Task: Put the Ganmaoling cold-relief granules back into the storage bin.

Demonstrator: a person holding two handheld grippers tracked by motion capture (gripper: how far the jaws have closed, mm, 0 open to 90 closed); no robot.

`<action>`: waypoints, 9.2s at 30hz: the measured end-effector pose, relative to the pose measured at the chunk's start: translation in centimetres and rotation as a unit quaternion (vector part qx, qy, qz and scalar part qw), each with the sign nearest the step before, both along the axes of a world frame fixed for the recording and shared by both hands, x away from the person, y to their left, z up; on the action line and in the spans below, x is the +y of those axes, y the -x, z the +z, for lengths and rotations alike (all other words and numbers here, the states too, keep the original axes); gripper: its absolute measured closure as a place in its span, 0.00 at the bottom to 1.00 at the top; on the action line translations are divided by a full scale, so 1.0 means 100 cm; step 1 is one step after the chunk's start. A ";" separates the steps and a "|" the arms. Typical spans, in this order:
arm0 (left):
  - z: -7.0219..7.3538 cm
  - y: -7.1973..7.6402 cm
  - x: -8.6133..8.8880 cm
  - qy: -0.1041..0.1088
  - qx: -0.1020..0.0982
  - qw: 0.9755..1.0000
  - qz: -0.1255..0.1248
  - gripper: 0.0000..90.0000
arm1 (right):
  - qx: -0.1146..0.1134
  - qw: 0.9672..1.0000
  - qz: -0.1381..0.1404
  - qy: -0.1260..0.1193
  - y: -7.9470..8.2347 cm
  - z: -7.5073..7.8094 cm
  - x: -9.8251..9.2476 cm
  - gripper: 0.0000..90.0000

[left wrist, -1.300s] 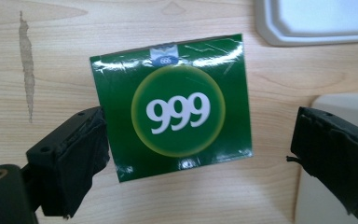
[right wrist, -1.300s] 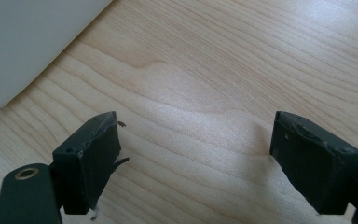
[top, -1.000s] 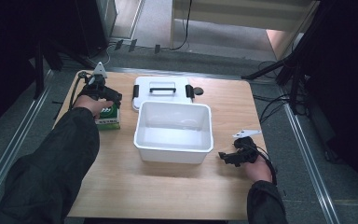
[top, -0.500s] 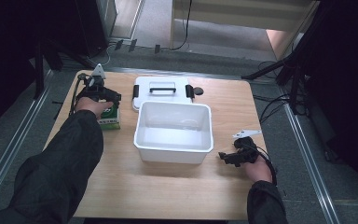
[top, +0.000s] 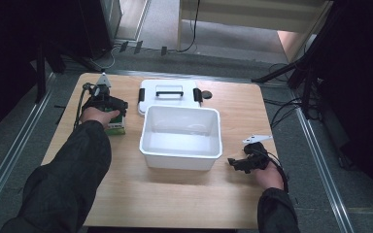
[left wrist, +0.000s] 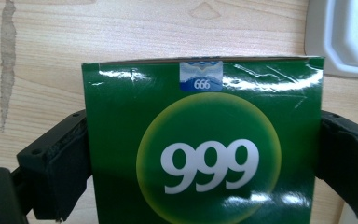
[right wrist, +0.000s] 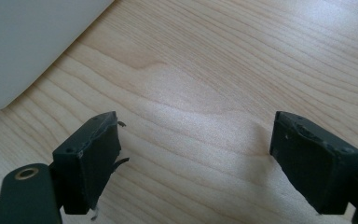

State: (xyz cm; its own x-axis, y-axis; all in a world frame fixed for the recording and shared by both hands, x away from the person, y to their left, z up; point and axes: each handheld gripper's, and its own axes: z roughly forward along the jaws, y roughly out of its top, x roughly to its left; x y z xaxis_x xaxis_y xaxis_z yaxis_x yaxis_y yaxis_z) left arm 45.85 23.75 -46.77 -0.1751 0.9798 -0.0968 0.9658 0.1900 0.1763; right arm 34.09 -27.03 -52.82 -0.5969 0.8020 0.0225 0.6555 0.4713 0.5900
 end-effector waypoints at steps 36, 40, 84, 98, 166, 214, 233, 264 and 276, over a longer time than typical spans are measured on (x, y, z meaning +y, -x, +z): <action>0.017 0.000 0.007 -0.009 0.026 0.999 -0.022 0.06 | 0.001 1.000 -0.001 0.000 -0.001 0.000 0.001 0.18; 0.033 0.001 0.007 0.000 0.025 0.999 -0.028 0.06 | 0.003 1.000 -0.003 0.000 -0.001 0.000 0.001 0.18; 0.188 0.009 -0.104 0.003 -0.007 0.991 -0.135 0.06 | 0.000 1.000 -0.002 0.004 -0.003 0.001 0.003 0.18; 0.180 0.011 -0.150 0.008 -0.005 0.985 -0.175 0.06 | 0.000 1.000 -0.002 0.002 -0.003 0.001 0.003 0.18; 0.082 0.021 -0.222 -0.010 0.046 0.989 -0.141 0.05 | 0.000 1.000 -0.003 0.000 -0.003 0.001 0.002 0.18; 0.145 0.029 -0.174 0.002 -0.002 0.981 -0.196 0.04 | 0.002 1.000 -0.001 0.003 -0.002 0.000 0.002 0.18; 0.119 0.042 -0.081 0.009 -0.037 0.983 -0.180 0.04 | 0.004 1.000 -0.004 0.002 0.000 0.000 0.000 0.18; 0.036 0.076 0.006 0.010 -0.096 0.982 -0.165 0.08 | 0.001 1.000 -0.003 -0.001 0.000 -0.001 0.001 0.18; -0.003 0.098 0.020 -0.001 -0.138 0.973 -0.186 0.08 | 0.004 1.000 -0.005 0.002 0.001 -0.002 0.001 0.18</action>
